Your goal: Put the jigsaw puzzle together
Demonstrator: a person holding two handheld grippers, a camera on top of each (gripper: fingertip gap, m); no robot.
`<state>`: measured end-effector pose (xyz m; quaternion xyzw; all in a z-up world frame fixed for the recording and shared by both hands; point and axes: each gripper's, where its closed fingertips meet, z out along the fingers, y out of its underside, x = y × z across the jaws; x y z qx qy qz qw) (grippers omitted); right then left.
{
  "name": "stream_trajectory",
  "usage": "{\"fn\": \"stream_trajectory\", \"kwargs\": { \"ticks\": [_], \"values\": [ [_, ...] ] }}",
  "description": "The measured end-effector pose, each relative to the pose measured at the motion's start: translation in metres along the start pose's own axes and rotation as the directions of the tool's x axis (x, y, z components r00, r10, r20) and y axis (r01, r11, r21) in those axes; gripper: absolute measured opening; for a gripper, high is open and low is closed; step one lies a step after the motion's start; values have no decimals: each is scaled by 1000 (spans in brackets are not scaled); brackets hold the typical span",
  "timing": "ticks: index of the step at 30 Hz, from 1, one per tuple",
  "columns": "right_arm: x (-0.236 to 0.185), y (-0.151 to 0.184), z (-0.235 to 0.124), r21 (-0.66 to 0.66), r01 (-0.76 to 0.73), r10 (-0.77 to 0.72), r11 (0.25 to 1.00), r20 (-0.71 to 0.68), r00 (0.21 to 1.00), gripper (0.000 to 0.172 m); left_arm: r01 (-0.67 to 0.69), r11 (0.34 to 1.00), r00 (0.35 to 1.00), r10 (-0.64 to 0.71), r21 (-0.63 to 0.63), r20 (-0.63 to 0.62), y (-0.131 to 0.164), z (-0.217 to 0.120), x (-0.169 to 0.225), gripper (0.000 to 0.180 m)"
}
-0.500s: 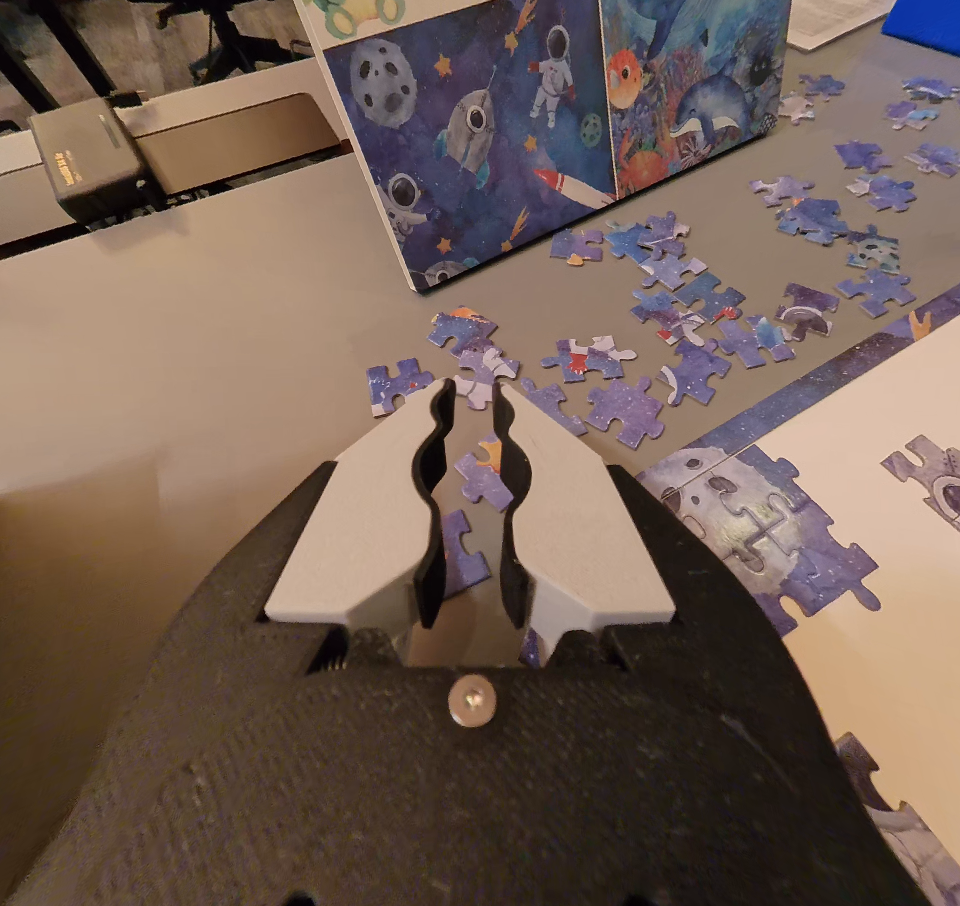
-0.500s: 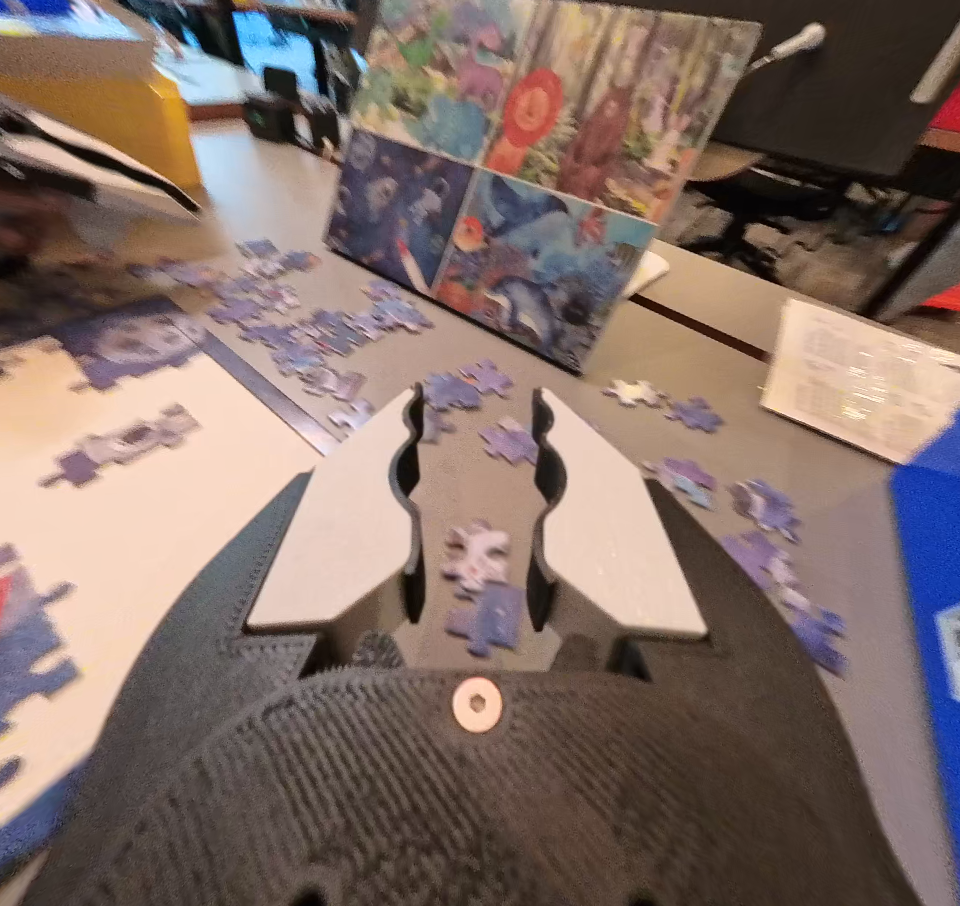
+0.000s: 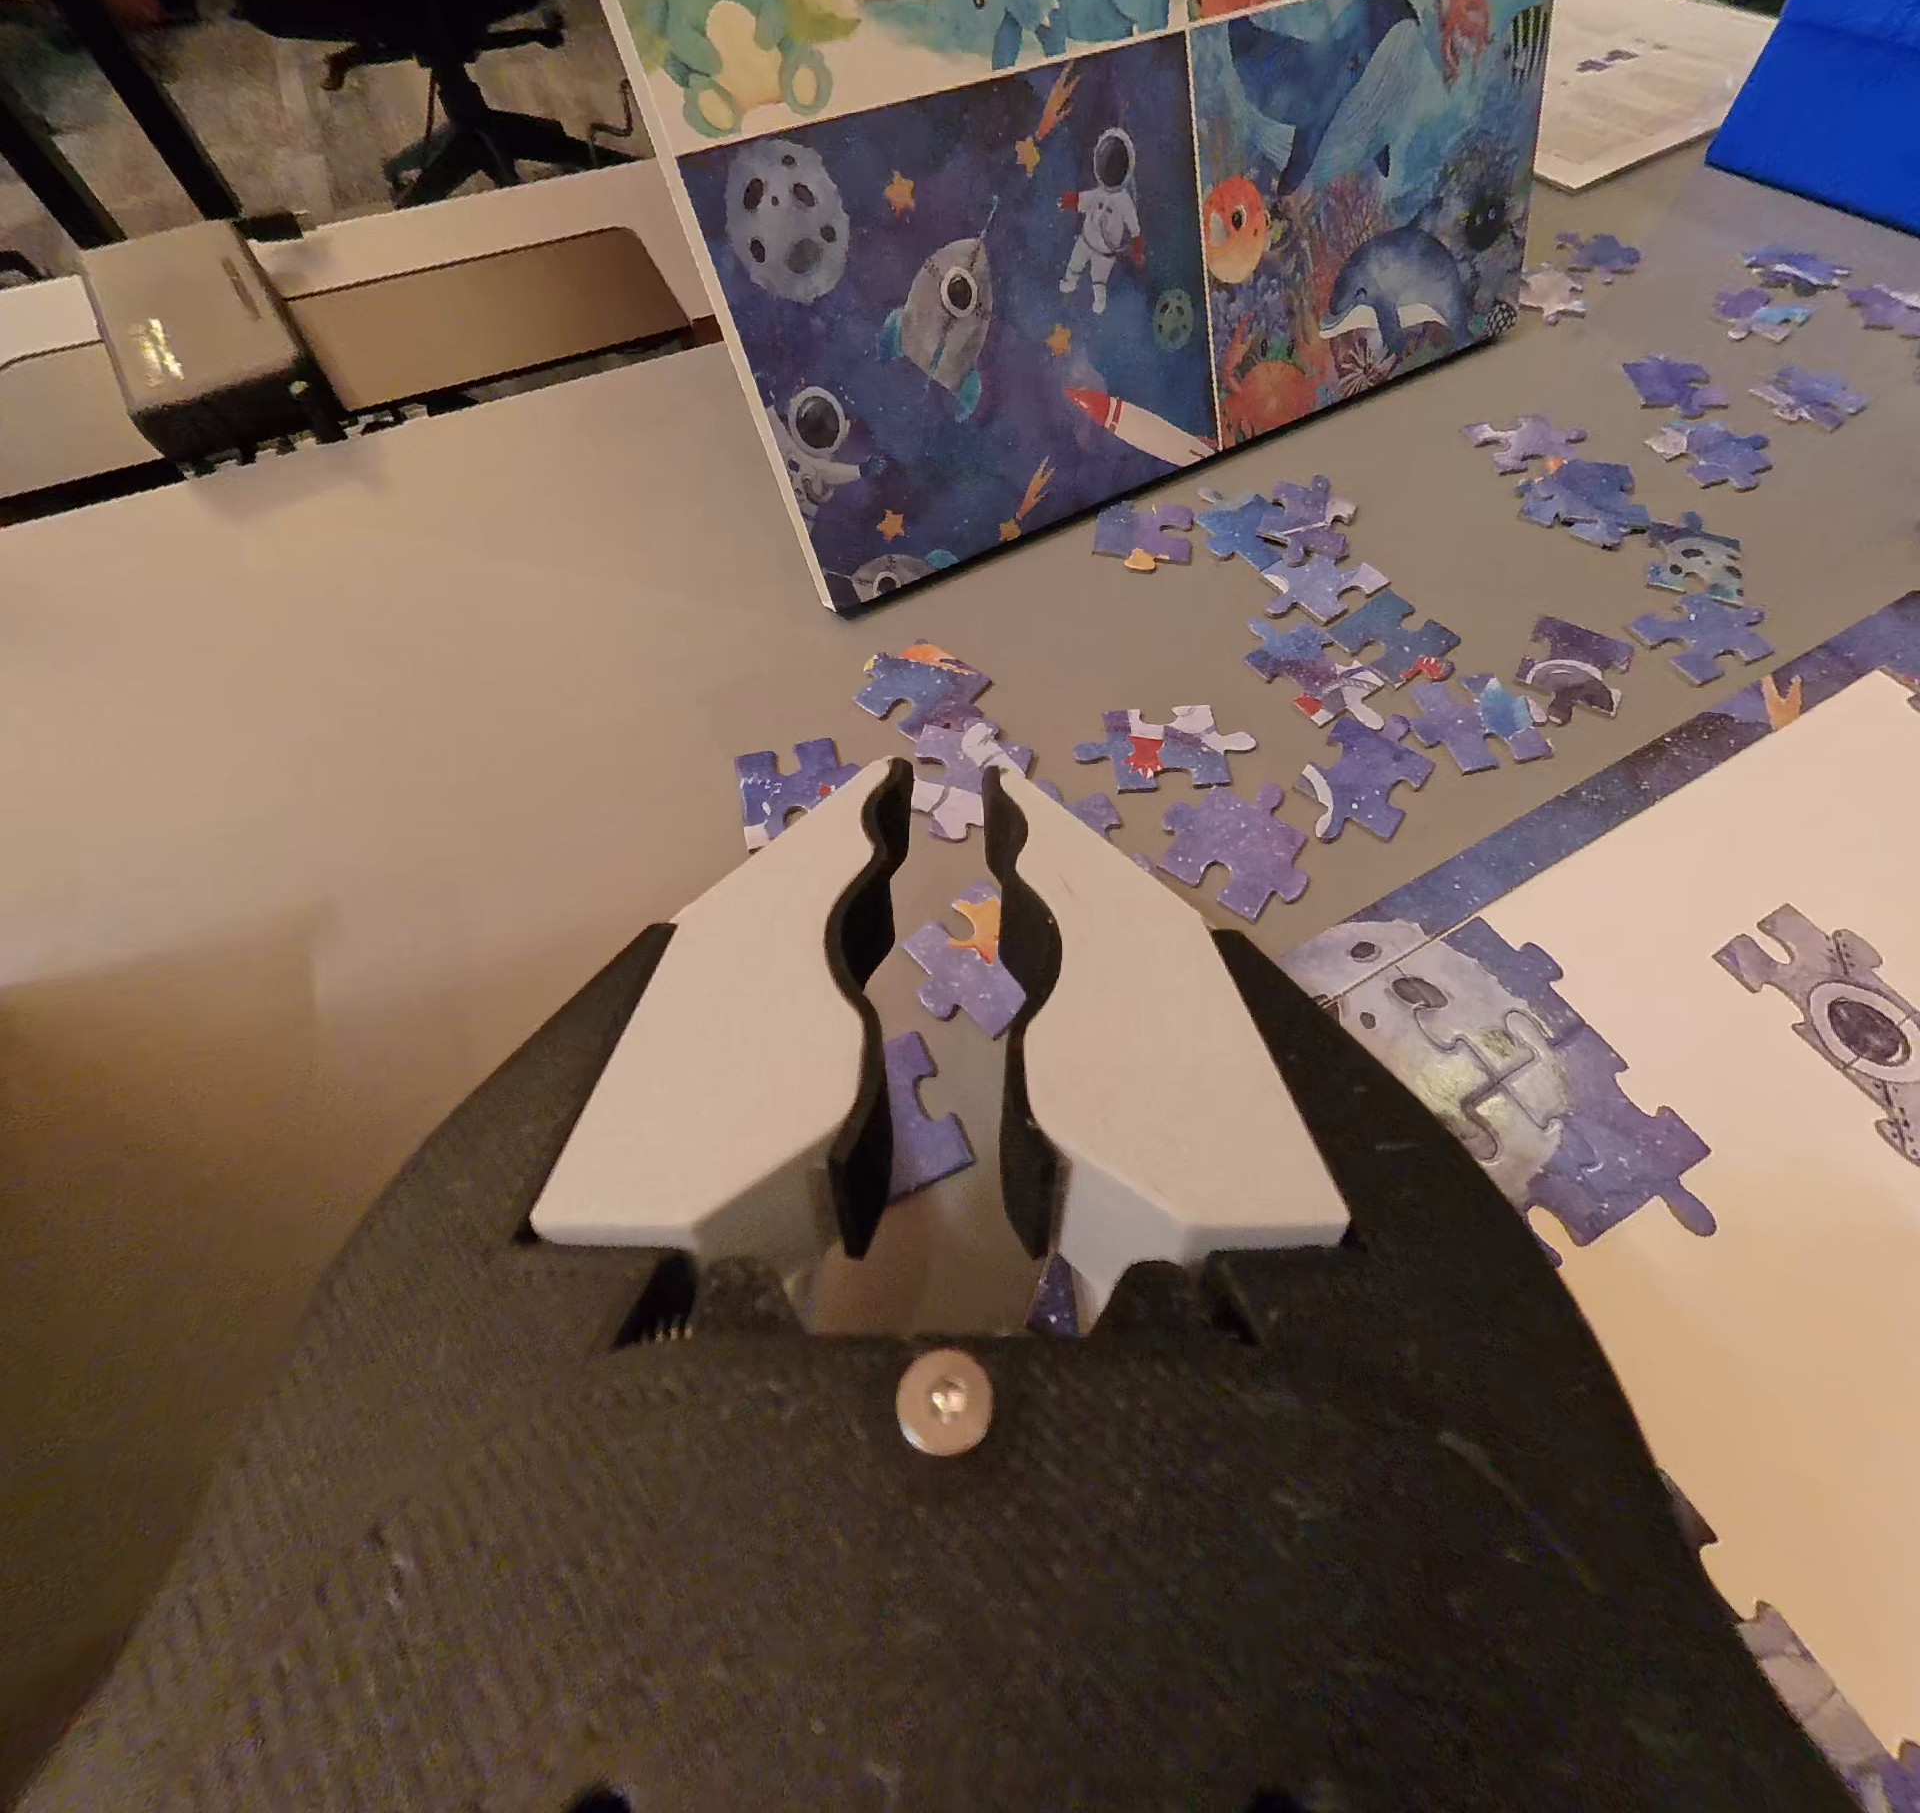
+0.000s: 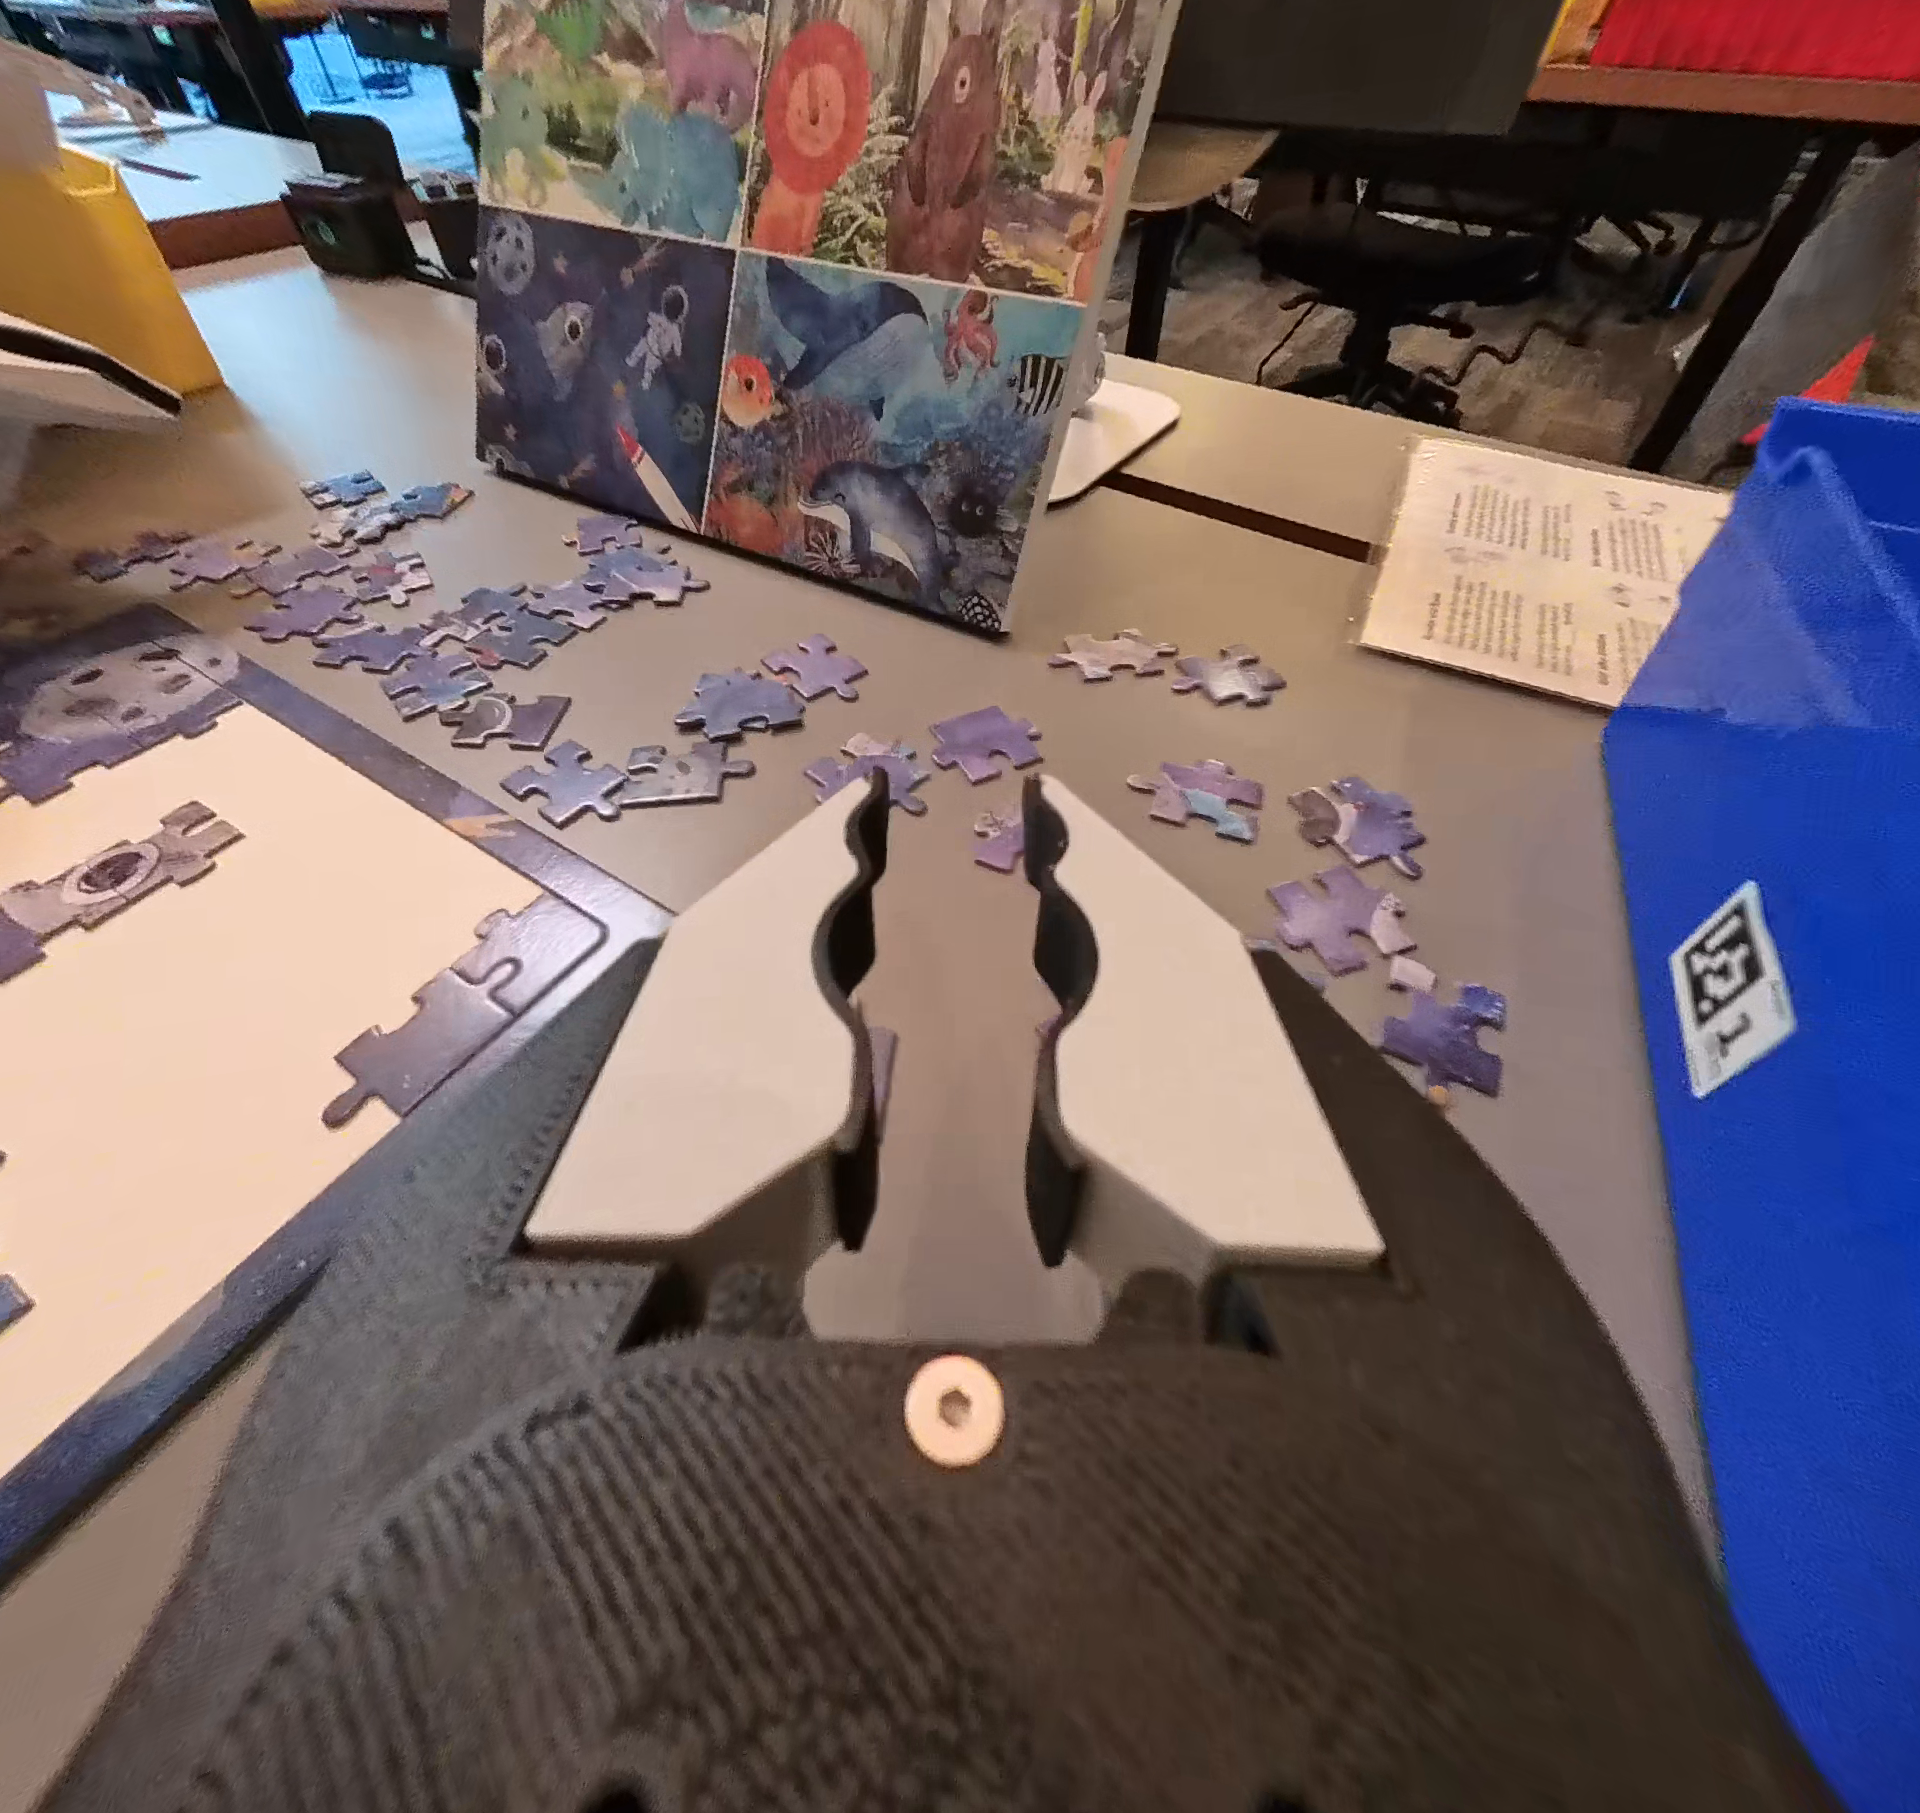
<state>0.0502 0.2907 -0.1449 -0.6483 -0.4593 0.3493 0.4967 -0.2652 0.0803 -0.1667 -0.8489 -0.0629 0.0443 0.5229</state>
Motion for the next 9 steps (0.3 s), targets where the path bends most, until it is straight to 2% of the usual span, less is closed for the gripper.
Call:
{"fn": "stream_trajectory", "kwargs": {
  "ticks": [9],
  "values": [
    [1,-3,0,36,-88,87,995,20,996,23,-3,1000,1000,3,6,3,-1,-1,0,11]
  ]
}}
